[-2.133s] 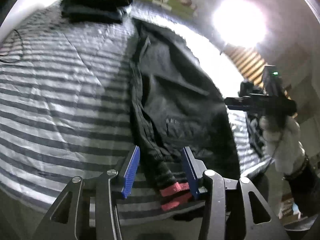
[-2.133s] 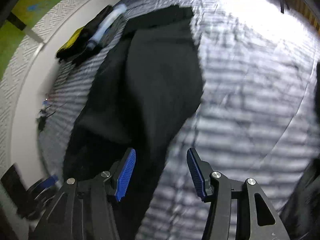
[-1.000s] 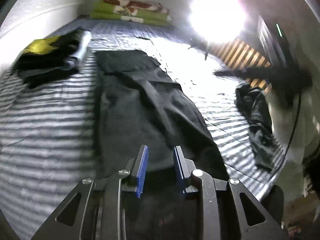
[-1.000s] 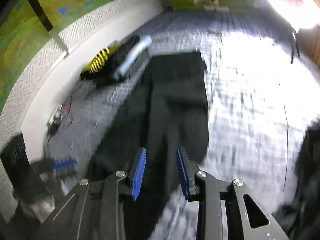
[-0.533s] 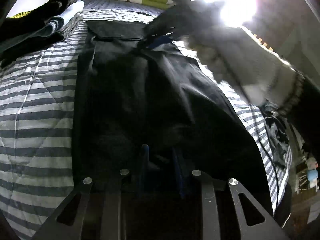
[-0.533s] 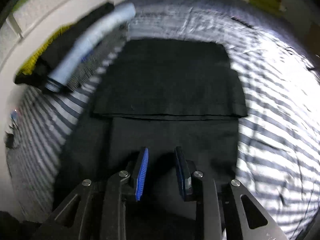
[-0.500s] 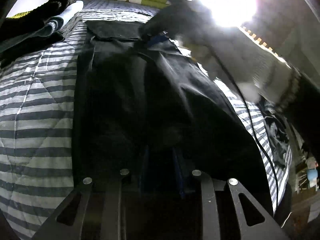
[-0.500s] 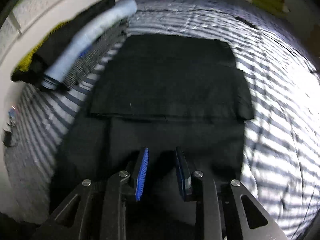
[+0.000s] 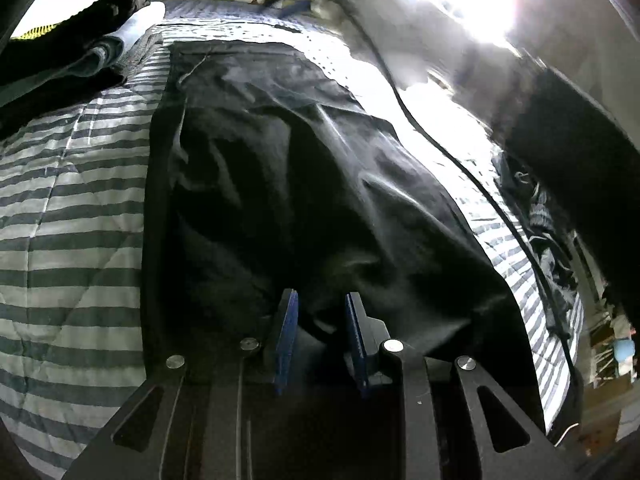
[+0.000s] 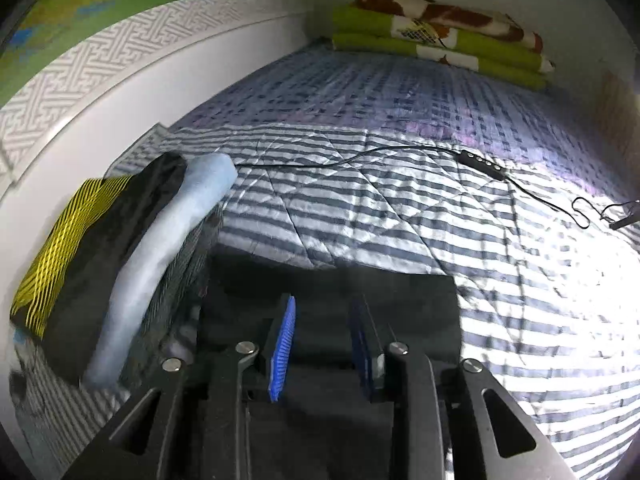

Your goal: Fold large clothes

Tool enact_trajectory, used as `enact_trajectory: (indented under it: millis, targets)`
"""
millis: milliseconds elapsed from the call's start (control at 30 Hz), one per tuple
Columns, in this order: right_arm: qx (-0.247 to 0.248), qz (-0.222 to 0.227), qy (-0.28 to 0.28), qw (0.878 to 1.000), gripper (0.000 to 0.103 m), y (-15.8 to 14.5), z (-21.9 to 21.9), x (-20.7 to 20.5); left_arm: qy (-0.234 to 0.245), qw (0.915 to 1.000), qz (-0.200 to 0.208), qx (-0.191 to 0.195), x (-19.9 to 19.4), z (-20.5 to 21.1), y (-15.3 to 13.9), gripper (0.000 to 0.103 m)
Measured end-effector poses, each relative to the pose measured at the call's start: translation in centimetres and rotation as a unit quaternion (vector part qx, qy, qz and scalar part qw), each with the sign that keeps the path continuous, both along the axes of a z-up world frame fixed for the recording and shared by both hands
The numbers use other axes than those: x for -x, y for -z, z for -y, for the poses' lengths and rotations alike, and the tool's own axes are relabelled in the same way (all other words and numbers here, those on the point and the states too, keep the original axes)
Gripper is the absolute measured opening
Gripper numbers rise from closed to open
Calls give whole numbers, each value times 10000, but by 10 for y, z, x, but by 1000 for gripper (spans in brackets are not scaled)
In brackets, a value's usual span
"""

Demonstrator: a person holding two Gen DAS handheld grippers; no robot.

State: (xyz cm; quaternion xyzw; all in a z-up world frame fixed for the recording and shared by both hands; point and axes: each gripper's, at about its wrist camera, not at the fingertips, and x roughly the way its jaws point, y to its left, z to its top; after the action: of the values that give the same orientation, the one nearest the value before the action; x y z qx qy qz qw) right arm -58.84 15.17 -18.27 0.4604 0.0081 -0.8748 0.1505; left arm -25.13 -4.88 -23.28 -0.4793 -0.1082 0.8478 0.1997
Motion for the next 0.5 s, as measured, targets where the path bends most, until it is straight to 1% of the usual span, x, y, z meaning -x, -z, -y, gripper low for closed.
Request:
enact_trajectory:
  millis: [67,100,133,200,233,300,400,433,467,500]
  targets:
    - [125,107,46,9999,29,1,-24,-15,-17,10000,-3,16,-2,0,0,26]
    - [115,161,195,9996,31,2,-37,-20,-18,10000,0,29,-3,0,0,26]
    - [188,313,352,9987,32,7,-55,-28,-7,10000,-11,48,-4,0,-1,26]
    - [310,551,389,9972,34,16,-79,-45,-1,9999,-40,94,-5,0,-1,26]
    - [223,653,446,9966,34,22,-90,-60,-11,9999,-33,102,-5,1,0,26]
    - [211,785,489,9955,34,27,-107,-83,-53,9999,0,140,-7,3,-5,26]
    - [475,908,566,9931,34,24,-131,-134,-220,9996,-187,80,-19,21,-22,28]
    - [554,951,539,9925,34,19,-139,-161,-323,9992,-232,28,-25,30,-29,29]
    - [579,992,520,9920,34,16,-142,-178,-450,9986,-270,-34,-31,41,-35,37]
    - [605,1086,517,9909,35,14,-146,-203,-571,9979,-305,-41,-39,49,-39,47]
